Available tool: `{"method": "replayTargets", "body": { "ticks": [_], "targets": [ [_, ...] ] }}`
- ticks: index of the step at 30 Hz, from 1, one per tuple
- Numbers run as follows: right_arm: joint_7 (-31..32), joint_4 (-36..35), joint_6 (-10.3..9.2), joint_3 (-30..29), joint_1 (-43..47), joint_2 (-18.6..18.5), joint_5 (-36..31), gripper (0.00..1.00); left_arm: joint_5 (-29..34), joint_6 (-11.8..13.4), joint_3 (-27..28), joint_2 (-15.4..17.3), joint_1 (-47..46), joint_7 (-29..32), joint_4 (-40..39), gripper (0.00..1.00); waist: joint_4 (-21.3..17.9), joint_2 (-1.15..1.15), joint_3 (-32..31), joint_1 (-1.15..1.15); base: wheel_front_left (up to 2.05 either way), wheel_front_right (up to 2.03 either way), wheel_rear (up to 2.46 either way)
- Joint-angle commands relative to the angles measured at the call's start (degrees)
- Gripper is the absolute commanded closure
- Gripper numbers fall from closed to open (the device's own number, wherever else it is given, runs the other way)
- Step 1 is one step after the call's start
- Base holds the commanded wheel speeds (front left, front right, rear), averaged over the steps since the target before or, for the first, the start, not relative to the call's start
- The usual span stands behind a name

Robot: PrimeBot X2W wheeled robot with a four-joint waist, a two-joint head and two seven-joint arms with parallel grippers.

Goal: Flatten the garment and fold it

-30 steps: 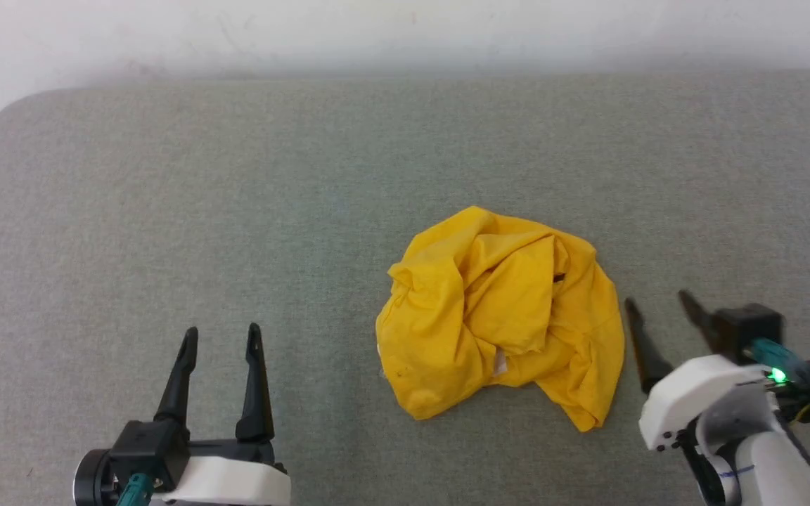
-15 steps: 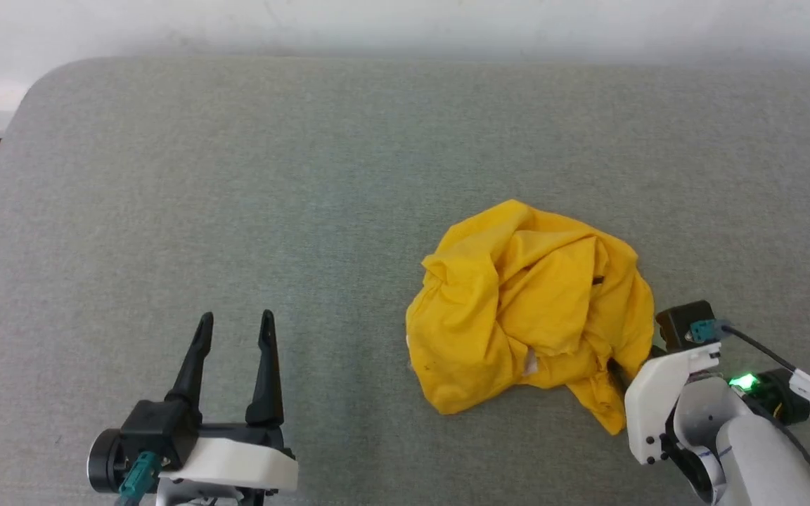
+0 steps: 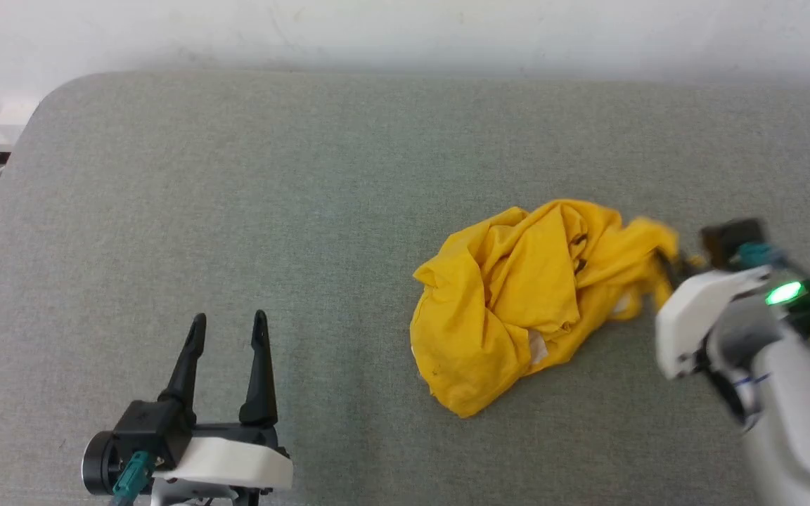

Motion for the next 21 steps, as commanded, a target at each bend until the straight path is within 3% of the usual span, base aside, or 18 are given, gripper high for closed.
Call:
{"method": "replayTargets", "body": {
  "ticks": [1, 10, 17, 18, 19, 20, 21],
  "targets": [
    [-0.7, -0.3, -0.06, -1.9, -1.6, -1.5, -0.8, 1.0, 0.2, -0.1, 0.2, -0.3, -0.3, -0.3, 0.2, 0.0, -0.2, 0.0, 0.0, 0.0, 0.0, 0.0, 0.0],
    [-1.3, 1.7, -0.06, -12.5, 0.7, -6.3, -5.6, 1.0, 0.3, -0.4, 0.1, -0.3, 0.0, -0.3, 0.2, 0.0, 0.6, 0.0, 0.4, 0.0, 0.0, 0.0, 0.0],
    [-0.7, 5.2, -0.06, -17.5, 5.6, -4.6, -9.0, 1.0, 0.5, -0.7, 0.2, -0.3, -0.2, -0.3, 0.6, 0.0, 1.2, 0.0, 0.6, 0.0, 0.0, 0.0, 0.0],
    [-1.0, 5.6, -0.06, -17.9, 5.8, -4.3, -9.4, 0.68, 0.5, -0.8, 0.1, -0.3, -0.2, -0.3, 0.7, 0.0, 1.2, 0.0, 0.6, 0.0, 0.0, 0.0, 0.0],
    [-1.3, 5.9, -0.06, -18.1, 5.9, -4.0, -9.7, 0.2, 0.6, -0.8, 0.0, -0.3, -0.3, -0.3, 0.8, 0.0, 1.2, 0.0, 0.4, 0.0, 0.0, 0.0, 0.0],
    [-1.4, 6.1, -0.06, -18.2, 5.9, -3.7, -9.8, 0.0, 0.6, -0.9, 0.0, -0.3, -0.3, -0.3, 0.9, 0.0, 1.1, 0.0, 0.2, 0.0, 0.0, 0.0, 0.0],
    [-1.7, 6.1, -0.06, -18.2, 5.7, -3.3, -9.7, 0.0, 0.7, -0.9, 0.0, -0.3, -0.2, -0.3, 1.0, 0.0, 1.0, 0.0, 0.0, 0.0, 0.0, 0.0, 0.0]
  ]
}}
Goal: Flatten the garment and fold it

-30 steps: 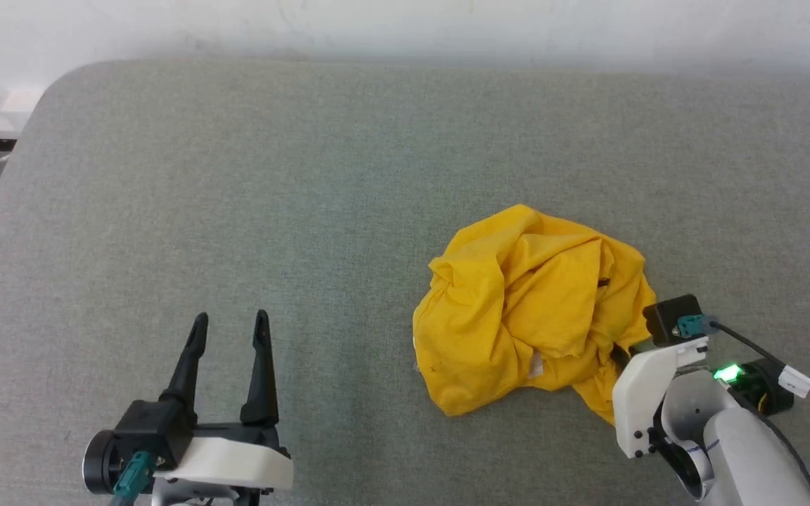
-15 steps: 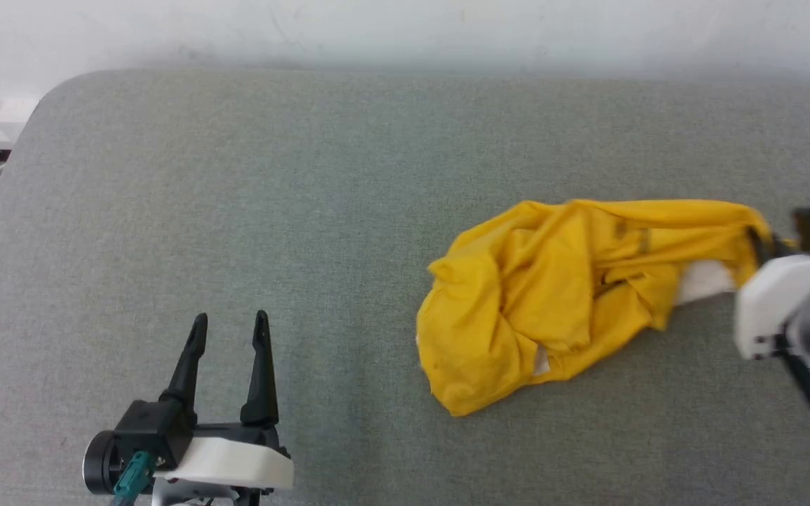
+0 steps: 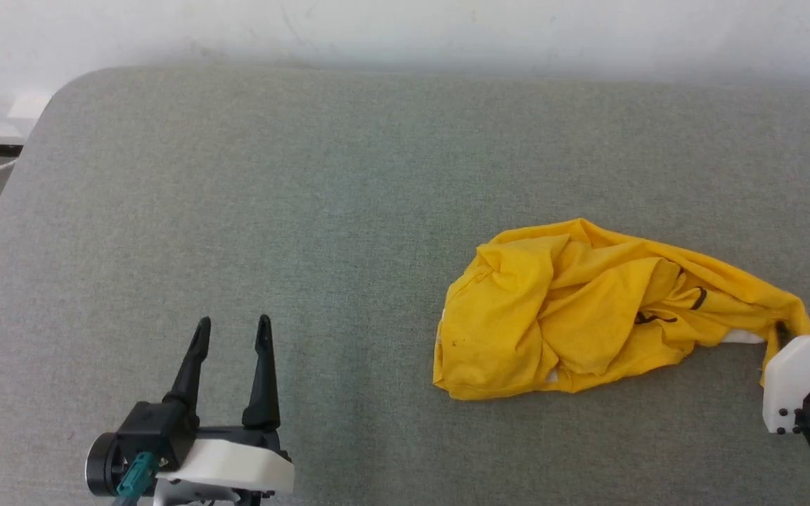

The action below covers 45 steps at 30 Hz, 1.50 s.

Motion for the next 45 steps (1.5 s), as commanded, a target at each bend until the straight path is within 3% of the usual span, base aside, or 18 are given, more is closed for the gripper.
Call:
{"method": "replayTargets", "body": {
  "ticks": [1, 8, 16, 24, 32, 35, 45],
  "targets": [
    [-0.5, -0.2, -0.08, 0.0, -0.3, 0.4, 0.0, 0.0, 0.5, -0.3, 0.1, -0.3, -0.1, -0.3, 0.2, 0.0, -0.2, 0.0, -0.5, 0.0, 0.0, 0.0, 0.0],
    [1.3, -9.0, -0.08, 5.7, -4.1, 0.0, 5.3, 0.0, 0.5, 0.1, 0.0, -0.3, 0.9, -0.3, 0.2, 0.0, -0.5, 0.0, -2.1, 0.0, 0.0, 0.0, 0.0],
    [14.2, -18.8, -0.08, 19.9, -8.4, -1.0, 16.4, 0.0, 0.1, 0.5, -1.1, -0.3, 0.4, -0.3, -0.3, 0.0, 0.5, 0.0, -0.8, 0.0, 0.0, 0.0, 0.0],
    [21.2, -13.9, -0.08, 31.5, -13.4, -1.1, 21.6, 0.0, -0.1, 0.7, -2.0, -0.3, -0.9, -0.3, -0.1, 0.0, 2.9, 0.0, 1.3, 0.0, 0.0, 0.0, 0.0],
    [20.7, -2.7, -0.08, 35.4, -15.5, 1.6, 20.5, 0.0, -0.7, 0.8, -2.8, -0.3, -2.3, -0.3, 0.8, 0.0, 5.6, 0.0, 2.2, 0.0, 0.0, 0.0, 0.0],
    [18.2, 0.9, -0.08, 35.5, -16.3, 2.3, 18.8, 1.0, -1.1, 1.0, -3.1, -0.3, -2.7, -0.3, 1.2, 0.0, 6.3, 0.0, 2.3, 0.0, 0.0, 0.0, 0.0],
    [9.6, 2.9, -0.08, 35.4, -24.2, 3.0, 18.1, 1.0, -1.5, 1.7, -3.1, -0.3, -2.0, -0.3, 1.6, 0.0, 6.3, 0.0, 1.0, 0.0, 0.0, 0.0, 0.0]
  ]
}}
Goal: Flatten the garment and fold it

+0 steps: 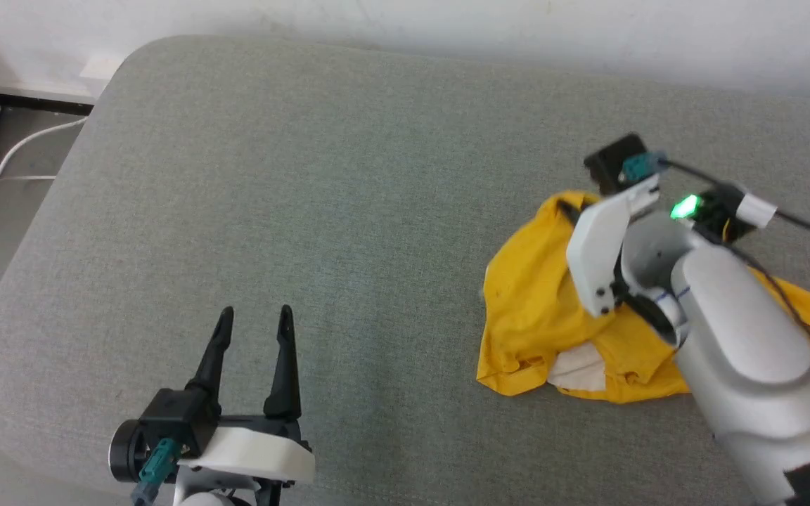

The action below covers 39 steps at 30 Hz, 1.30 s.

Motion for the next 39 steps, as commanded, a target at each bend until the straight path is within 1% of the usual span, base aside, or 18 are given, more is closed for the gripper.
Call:
{"method": "replayTargets", "body": {
  "ticks": [1, 7, 10, 16, 18, 20, 21, 22, 23, 27, 30, 31, 35, 39],
  "targets": [
    [-0.8, -0.1, -0.06, -0.1, -2.8, -0.3, -0.4, 1.0, -0.5, 0.4, -0.2, -0.1, 0.0, -0.3, 0.2, 0.0, 0.0, 0.0, -0.1, 0.0, 0.0, 0.0, 0.0],
    [-3.6, 0.4, -0.06, -0.8, -11.1, -2.0, -2.9, 1.0, -1.2, 0.7, -1.5, -0.1, -0.9, -0.3, -0.4, 0.0, 1.2, 0.0, 1.7, 0.0, 0.0, 0.0, 0.0],
    [-5.4, 2.4, -0.06, -2.0, -14.7, -3.2, -5.1, 1.0, -1.6, 0.8, -2.1, -0.1, -1.4, -0.3, -0.3, 0.0, 2.2, 0.0, 3.0, 0.0, 0.0, 0.0, 0.0],
    [-8.3, 10.8, -0.06, -5.2, -17.9, -6.6, -11.7, 1.0, -2.3, 1.0, -4.2, -0.1, -2.6, -0.3, 0.0, 0.0, 5.3, 0.0, 5.3, 0.0, 0.0, 0.0, 0.0],
    [-9.8, 13.6, -0.06, -6.5, -17.9, -7.4, -13.5, 1.0, -2.5, 1.0, -5.0, -0.1, -3.2, -0.3, 0.2, 0.0, 6.4, 0.0, 6.0, 0.0, 0.0, 0.0, 0.0],
    [-11.3, 16.0, -0.06, -8.5, -17.8, -7.2, -14.8, 1.0, -2.7, 1.0, -5.5, -0.1, -3.7, -0.3, 0.3, 0.0, 7.1, 0.0, 6.7, 0.0, 0.0, 0.0, 0.0],
    [-11.8, 17.2, -0.06, -9.5, -17.7, -7.1, -15.6, 0.8, -2.7, 1.1, -5.6, -0.1, -3.9, -0.3, 0.3, 0.0, 7.3, 0.0, 7.0, 0.0, 0.0, 0.0, 0.0],
    [-12.2, 18.4, -0.06, -10.4, -17.7, -6.9, -16.4, 0.38, -2.7, 1.1, -5.7, -0.1, -4.1, -0.3, 0.3, 0.0, 7.4, 0.0, 7.3, 0.0, 0.0, 0.0, 0.0],
    [-12.5, 19.4, -0.06, -11.2, -17.6, -6.5, -17.2, 0.0, -2.7, 1.2, -5.8, -0.1, -4.3, -0.3, 0.4, 0.0, 7.5, 0.0, 7.5, 0.0, 0.0, 0.0, 0.0],
    [-14.7, 22.3, -0.06, -13.3, -18.2, -4.9, -19.3, 0.0, -2.7, 1.4, -5.9, -0.1, -4.8, -0.3, 0.5, 0.0, 7.1, 0.0, 8.1, 0.0, 0.0, 0.0, 0.0],
    [-16.6, 23.5, -0.06, -14.3, -18.8, -3.3, -18.9, 0.0, -2.5, 1.5, -5.7, -0.1, -4.8, -0.3, 0.6, 0.0, 6.1, 0.0, 7.6, 0.0, 0.0, 0.0, 0.0],
    [-16.6, 23.5, -0.06, -14.3, -18.8, -3.3, -18.9, 0.0, -2.5, 1.5, -5.7, -0.1, -4.8, -0.3, 0.6, 0.0, 6.1, 0.0, 7.6, 0.0, 0.0, 0.0, 0.0],
    [-19.1, 23.7, -0.06, -14.9, -19.2, -2.3, -16.6, 0.0, -1.7, 1.3, -4.9, -0.1, -4.3, -0.3, 0.7, 0.0, 4.2, 0.0, 6.0, 0.0, 0.0, 0.0, 0.0],
    [-22.1, 20.8, -0.06, -15.9, -17.3, -2.2, -13.0, 0.0, -0.7, 1.0, -4.1, -0.1, -3.5, -0.3, 0.4, 0.0, 2.3, 0.0, 4.1, 0.0, 0.0, 0.0, 0.0]
  ]
}}
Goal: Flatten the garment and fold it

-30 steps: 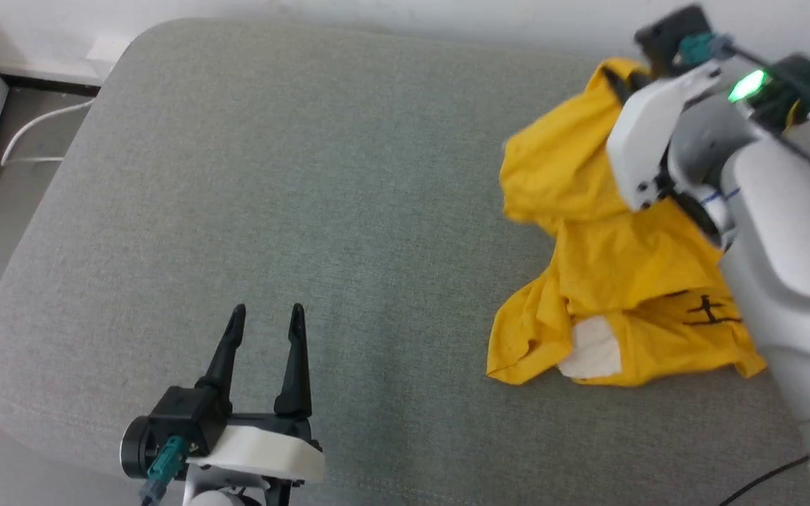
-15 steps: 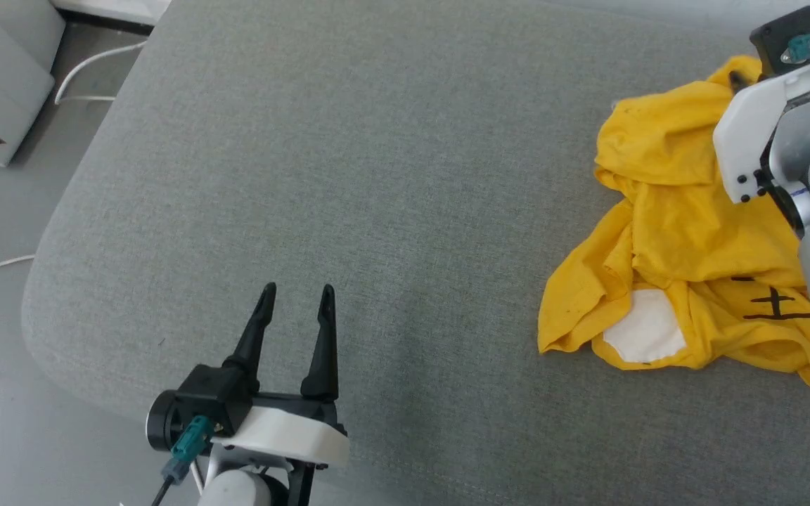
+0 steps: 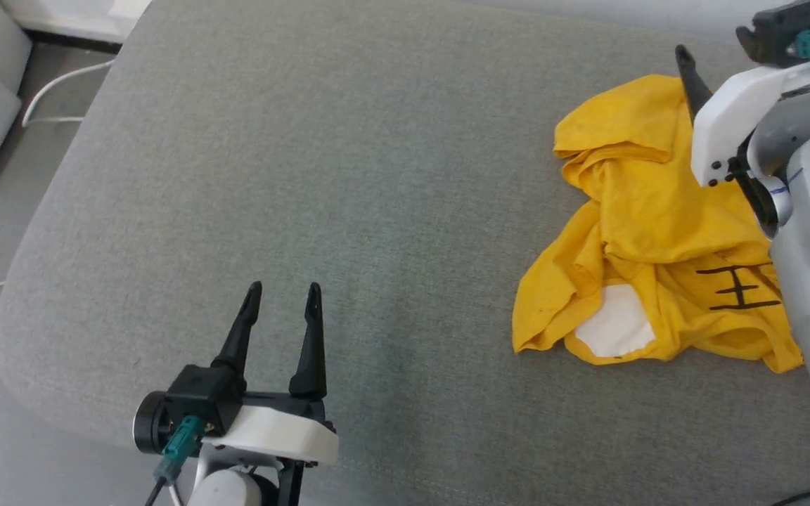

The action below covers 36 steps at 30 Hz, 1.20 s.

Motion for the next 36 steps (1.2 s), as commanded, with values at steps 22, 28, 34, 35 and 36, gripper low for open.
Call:
{"method": "replayTargets", "body": {
  "ticks": [22, 28, 34, 35, 36],
  "targets": [
    [-11.5, -52.7, -0.11, -21.4, 57.0, 9.6, 3.7, 0.0, 3.1, -2.7, 4.5, -0.1, 7.2, -0.3, -5.3, 0.0, -12.6, 0.0, -6.0, 0.0, 0.0, 0.0, 0.0],
    [-14.8, -48.3, -0.11, -20.4, 60.3, 9.6, 8.3, 0.0, 3.1, -2.9, 4.5, -0.1, 9.3, -0.3, -4.6, 0.0, -14.5, 0.0, -7.2, 0.0, 0.0, 0.0, 0.0],
    [-15.9, -46.9, -0.11, -20.4, 60.1, 9.6, 8.7, 0.0, 3.2, -4.8, 2.7, 0.1, 6.5, 0.4, -1.9, 0.0, -15.0, 0.0, -7.3, 0.0, 0.0, 0.0, 0.0],
    [-16.0, -46.9, -0.11, -20.5, 60.0, 9.6, 8.6, 0.0, 3.6, -5.3, 2.1, 0.3, 5.0, 1.2, -1.7, 0.0, -14.9, 0.0, -7.0, 0.0, 0.0, 0.0, 0.0],
    [-16.1, -46.8, -0.11, -20.6, 59.8, 9.6, 8.6, 0.0, 3.7, -5.8, 1.4, 0.4, 3.4, 2.4, -1.5, 0.0, -14.9, 0.0, -6.9, 0.0, 0.0, 0.0, 0.0]
  ]
}}
